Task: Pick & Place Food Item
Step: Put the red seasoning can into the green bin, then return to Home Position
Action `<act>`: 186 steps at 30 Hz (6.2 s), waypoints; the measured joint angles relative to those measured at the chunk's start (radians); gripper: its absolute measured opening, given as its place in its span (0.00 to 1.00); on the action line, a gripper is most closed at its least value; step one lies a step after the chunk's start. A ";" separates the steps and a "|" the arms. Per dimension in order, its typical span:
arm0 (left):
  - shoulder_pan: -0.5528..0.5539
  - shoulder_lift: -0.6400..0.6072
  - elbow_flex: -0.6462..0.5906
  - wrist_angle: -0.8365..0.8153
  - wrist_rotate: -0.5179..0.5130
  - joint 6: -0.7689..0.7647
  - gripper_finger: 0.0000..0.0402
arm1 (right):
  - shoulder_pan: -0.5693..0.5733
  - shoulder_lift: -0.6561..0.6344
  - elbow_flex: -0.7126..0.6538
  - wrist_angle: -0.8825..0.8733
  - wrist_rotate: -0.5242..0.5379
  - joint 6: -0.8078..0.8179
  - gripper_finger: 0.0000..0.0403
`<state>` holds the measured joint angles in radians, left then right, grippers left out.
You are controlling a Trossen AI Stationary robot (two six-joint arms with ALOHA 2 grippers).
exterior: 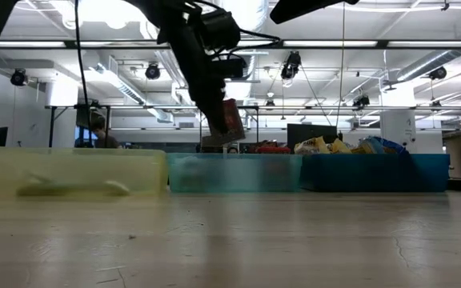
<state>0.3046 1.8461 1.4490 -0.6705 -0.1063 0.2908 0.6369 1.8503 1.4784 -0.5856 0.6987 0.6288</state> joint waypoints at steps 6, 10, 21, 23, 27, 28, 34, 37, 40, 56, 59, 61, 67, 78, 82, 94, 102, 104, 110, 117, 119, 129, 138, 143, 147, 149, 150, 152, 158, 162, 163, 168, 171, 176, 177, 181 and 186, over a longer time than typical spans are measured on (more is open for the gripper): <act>0.006 0.049 -0.002 0.018 -0.001 0.001 0.48 | 0.000 0.000 0.000 -0.001 0.000 0.000 0.92; 0.011 0.097 -0.002 0.015 -0.007 0.022 0.48 | 0.000 0.000 -0.002 -0.002 0.000 0.000 0.92; 0.011 0.176 -0.002 -0.013 0.033 0.097 0.48 | 0.000 0.000 -0.001 -0.001 0.000 0.000 0.92; 0.011 0.176 -0.002 -0.023 0.042 0.097 0.48 | 0.000 0.000 -0.002 0.000 0.000 0.000 0.92; 0.011 0.176 -0.002 -0.044 0.046 0.106 0.48 | 0.000 0.000 -0.002 0.000 0.000 0.000 0.92; 0.011 0.175 -0.002 -0.045 0.056 0.107 0.48 | 0.000 0.000 -0.002 -0.001 0.000 0.000 0.92; 0.005 0.175 -0.002 -0.052 0.065 0.121 0.53 | 0.000 0.000 -0.002 0.000 0.000 0.000 0.92; 0.005 0.174 -0.002 -0.051 0.066 0.110 0.71 | 0.000 0.000 -0.001 0.000 0.000 0.000 0.92; 0.005 0.174 -0.002 -0.050 0.062 0.095 0.84 | 0.000 0.000 -0.002 0.000 0.000 -0.001 0.92; -0.006 0.170 -0.001 -0.055 0.041 0.098 0.95 | 0.000 0.000 -0.002 -0.001 0.000 0.000 0.92; -0.018 0.161 -0.001 -0.058 0.040 0.099 0.95 | 0.000 0.000 -0.001 -0.001 0.000 0.000 0.92; -0.028 0.149 -0.001 -0.059 0.039 0.104 0.95 | 0.000 0.000 -0.002 0.000 0.000 -0.001 0.92; -0.045 0.078 -0.001 -0.060 0.047 0.106 0.95 | 0.000 0.000 -0.001 0.000 0.000 -0.001 0.92; -0.069 -0.044 -0.001 -0.102 0.074 0.058 0.95 | 0.000 0.000 -0.001 0.000 0.000 -0.001 0.92; -0.076 -0.079 -0.001 -0.136 0.075 0.041 0.95 | 0.000 0.000 -0.002 0.002 0.000 -0.001 0.92; -0.083 -0.192 -0.003 -0.216 0.220 -0.038 0.95 | 0.000 0.002 -0.001 0.013 0.000 -0.001 0.92; -0.084 -0.333 -0.036 -0.268 0.393 -0.085 0.95 | -0.002 0.002 -0.002 0.024 0.008 -0.073 0.92; -0.085 -0.385 -0.067 -0.244 0.396 -0.125 0.95 | -0.003 0.002 -0.001 0.024 0.008 -0.055 0.92; -0.085 -0.553 -0.210 -0.128 0.392 -0.218 0.95 | -0.002 -0.013 -0.002 0.049 0.024 -0.060 0.92; -0.109 -0.735 -0.399 -0.016 0.419 -0.362 0.95 | 0.018 -0.182 -0.067 0.070 0.100 -0.062 0.92; -0.137 -0.802 -0.481 0.097 0.470 -0.348 0.95 | 0.032 -0.256 -0.139 0.145 0.115 -0.092 0.92; -0.267 -1.064 -0.799 0.391 0.536 -0.419 0.95 | 0.046 -0.586 -0.703 0.952 -0.144 -0.377 0.92; -0.410 -1.147 -1.036 0.719 0.518 -0.377 0.95 | 0.045 -0.752 -0.990 1.141 -0.389 -0.362 0.92; -0.409 -1.114 -1.078 0.757 0.519 -0.376 0.95 | -0.016 -0.799 -1.047 1.193 -0.589 -0.397 0.92; -0.409 -1.090 -1.074 0.792 0.544 -0.340 0.95 | -0.164 -0.816 -1.063 1.251 -0.843 -0.431 0.92; -0.409 -1.086 -1.069 0.797 0.557 -0.320 0.95 | -0.249 -0.812 -1.063 1.256 -0.961 -0.425 0.92; -0.408 -1.087 -1.069 0.799 0.564 -0.311 0.95 | -0.292 -0.804 -1.062 1.256 -1.000 -0.420 0.92; -0.408 -1.088 -1.075 0.806 0.567 -0.292 0.95 | -0.364 -0.799 -1.063 1.247 -1.065 -0.406 0.92; -0.381 -1.122 -1.156 0.850 0.567 -0.258 0.95 | -0.421 -0.875 -1.108 1.254 -1.137 -0.409 0.92; -0.350 -1.191 -1.215 0.883 0.567 -0.307 0.95 | -0.380 -0.993 -1.205 1.259 -0.981 -0.382 0.92; -0.345 -1.207 -1.223 0.884 0.566 -0.321 0.95 | -0.366 -1.022 -1.232 1.256 -0.937 -0.372 0.92; -0.341 -1.282 -1.235 0.816 0.561 -0.342 0.95 | -0.297 -1.140 -1.327 1.255 -0.856 -0.373 0.92; -0.341 -1.316 -1.238 0.794 0.555 -0.344 0.95 | -0.270 -1.206 -1.372 1.254 -0.827 -0.381 0.92; -0.341 -1.390 -1.248 0.715 0.554 -0.344 0.95 | -0.255 -1.308 -1.436 1.254 -0.826 -0.397 0.92; -0.341 -1.408 -1.248 0.692 0.552 -0.344 0.95 | -0.255 -1.326 -1.448 1.247 -0.826 -0.396 0.92; -0.342 -1.470 -1.257 0.647 0.551 -0.344 0.95 | -0.255 -1.387 -1.463 1.164 -0.832 -0.396 0.92; -0.342 -1.514 -1.309 0.645 0.551 -0.307 0.95 | -0.255 -1.422 -1.461 1.134 -0.915 -0.421 0.92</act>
<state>-0.0376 0.3317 0.1405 -0.0251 0.4450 -0.0162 0.3820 0.4288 0.0173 0.5480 -0.2164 0.2080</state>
